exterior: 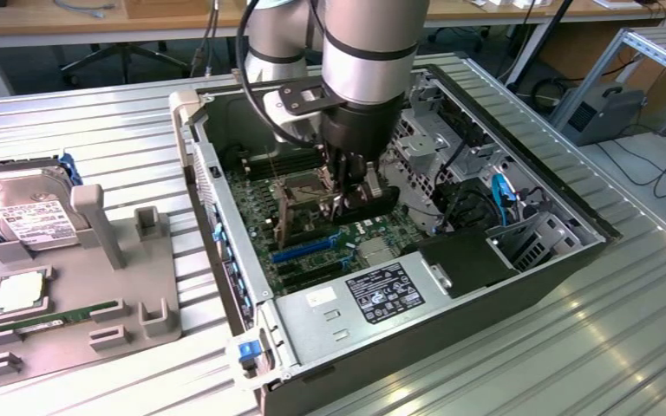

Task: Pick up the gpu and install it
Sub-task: 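Insert the gpu into the slot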

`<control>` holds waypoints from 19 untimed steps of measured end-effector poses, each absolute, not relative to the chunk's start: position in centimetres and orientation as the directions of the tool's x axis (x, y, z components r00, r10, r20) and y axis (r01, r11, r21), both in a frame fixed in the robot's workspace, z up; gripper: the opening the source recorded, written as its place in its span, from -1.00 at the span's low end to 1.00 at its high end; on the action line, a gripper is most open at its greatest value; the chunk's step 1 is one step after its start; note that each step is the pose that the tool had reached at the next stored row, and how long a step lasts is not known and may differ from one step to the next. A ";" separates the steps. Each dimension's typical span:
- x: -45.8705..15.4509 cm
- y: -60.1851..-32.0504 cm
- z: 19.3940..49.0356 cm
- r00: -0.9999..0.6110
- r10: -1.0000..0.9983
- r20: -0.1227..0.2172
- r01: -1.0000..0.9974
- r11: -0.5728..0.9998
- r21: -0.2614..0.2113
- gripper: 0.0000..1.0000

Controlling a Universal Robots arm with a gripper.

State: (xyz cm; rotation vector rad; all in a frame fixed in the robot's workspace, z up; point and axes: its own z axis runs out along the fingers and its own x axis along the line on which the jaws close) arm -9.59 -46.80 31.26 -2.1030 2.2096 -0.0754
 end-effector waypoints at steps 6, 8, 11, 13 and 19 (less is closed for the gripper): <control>-9.9 -46.8 31.1 -0.048 -0.998 -0.031 -0.994 0.051 -0.098 -0.47; -9.9 -46.8 31.0 -0.048 -0.998 -0.031 -0.995 0.051 -0.090 -0.47; -9.9 -46.8 30.8 -0.049 -0.998 -0.030 -0.996 0.051 -0.071 -0.47; -10.1 -46.8 30.7 -0.051 -0.998 -0.030 -0.996 0.053 -0.071 -0.47; -10.9 -46.8 30.3 -0.065 -0.997 -0.029 -0.995 0.067 -0.071 -0.47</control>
